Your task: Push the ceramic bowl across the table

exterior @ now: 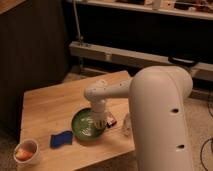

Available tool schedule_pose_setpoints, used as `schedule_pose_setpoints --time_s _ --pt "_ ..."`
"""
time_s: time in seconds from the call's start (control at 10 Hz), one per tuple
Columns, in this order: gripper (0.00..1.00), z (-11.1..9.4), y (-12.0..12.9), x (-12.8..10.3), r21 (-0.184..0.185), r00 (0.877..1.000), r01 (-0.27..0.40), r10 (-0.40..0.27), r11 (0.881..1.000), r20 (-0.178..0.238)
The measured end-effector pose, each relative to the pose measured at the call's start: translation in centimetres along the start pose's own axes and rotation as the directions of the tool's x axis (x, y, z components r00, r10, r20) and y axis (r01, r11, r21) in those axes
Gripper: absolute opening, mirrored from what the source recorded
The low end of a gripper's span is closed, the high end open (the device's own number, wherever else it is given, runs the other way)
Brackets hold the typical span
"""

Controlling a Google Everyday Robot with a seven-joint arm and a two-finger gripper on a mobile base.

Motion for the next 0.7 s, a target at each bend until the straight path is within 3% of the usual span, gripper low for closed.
schedule_pose_setpoints --time_s 0.4,0.7 --pt "0.0 0.7 -3.2 1.7 0.026 0.998 -0.052 0.052 0.998 -0.025" --pt "0.0 0.5 -4.3 2.0 0.026 0.997 -0.075 0.075 0.997 -0.019"
